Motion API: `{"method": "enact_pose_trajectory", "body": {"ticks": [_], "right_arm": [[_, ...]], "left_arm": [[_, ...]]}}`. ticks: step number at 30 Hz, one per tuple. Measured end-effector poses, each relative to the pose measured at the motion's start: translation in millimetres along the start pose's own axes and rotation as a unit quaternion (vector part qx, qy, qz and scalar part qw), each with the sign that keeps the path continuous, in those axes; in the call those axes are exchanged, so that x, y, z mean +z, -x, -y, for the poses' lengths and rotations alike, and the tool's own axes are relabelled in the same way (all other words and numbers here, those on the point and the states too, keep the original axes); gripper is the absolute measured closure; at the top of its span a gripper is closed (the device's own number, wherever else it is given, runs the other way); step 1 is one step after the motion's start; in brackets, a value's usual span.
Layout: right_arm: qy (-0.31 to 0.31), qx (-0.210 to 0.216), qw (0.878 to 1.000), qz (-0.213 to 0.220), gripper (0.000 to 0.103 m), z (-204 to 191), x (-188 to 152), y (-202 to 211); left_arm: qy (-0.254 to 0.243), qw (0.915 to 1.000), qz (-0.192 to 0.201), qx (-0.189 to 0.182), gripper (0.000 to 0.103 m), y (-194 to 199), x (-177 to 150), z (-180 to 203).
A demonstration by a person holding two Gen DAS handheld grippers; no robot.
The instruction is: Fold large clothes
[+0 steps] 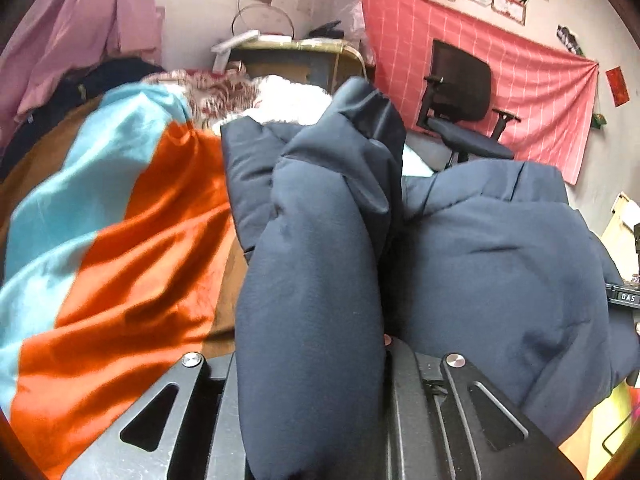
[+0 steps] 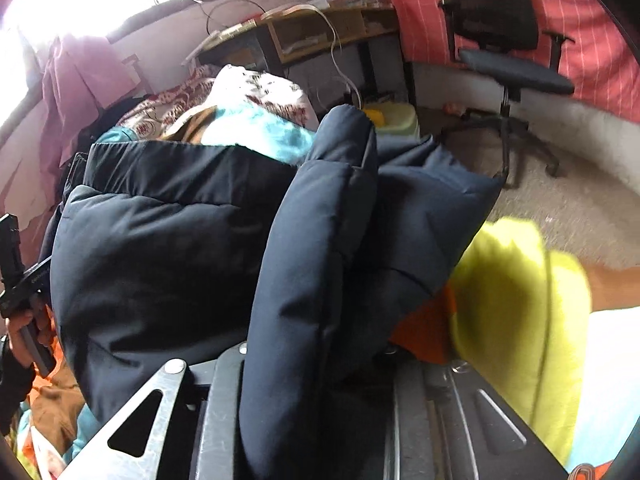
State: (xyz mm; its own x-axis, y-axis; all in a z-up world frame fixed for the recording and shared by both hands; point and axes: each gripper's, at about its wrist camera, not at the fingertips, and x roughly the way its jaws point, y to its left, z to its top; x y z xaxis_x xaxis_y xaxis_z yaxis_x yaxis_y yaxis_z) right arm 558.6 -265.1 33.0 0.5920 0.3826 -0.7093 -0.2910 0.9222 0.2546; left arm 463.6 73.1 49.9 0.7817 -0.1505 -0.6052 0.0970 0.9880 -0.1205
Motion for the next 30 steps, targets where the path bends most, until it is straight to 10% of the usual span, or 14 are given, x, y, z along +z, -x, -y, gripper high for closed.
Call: {"method": "enact_pose_trajectory", "body": {"ticks": [16,30], "right_arm": [[0.053,0.011,0.996,0.068,0.085,-75,6,107],[0.047,0.033,0.998,-0.001,0.085,-82,-72,70]], "left_arm": [[-0.023,0.9983,0.053,-0.003,0.093,111,32,15],[-0.007,0.9991,-0.042,0.006,0.093,106,-60,-7]]}}
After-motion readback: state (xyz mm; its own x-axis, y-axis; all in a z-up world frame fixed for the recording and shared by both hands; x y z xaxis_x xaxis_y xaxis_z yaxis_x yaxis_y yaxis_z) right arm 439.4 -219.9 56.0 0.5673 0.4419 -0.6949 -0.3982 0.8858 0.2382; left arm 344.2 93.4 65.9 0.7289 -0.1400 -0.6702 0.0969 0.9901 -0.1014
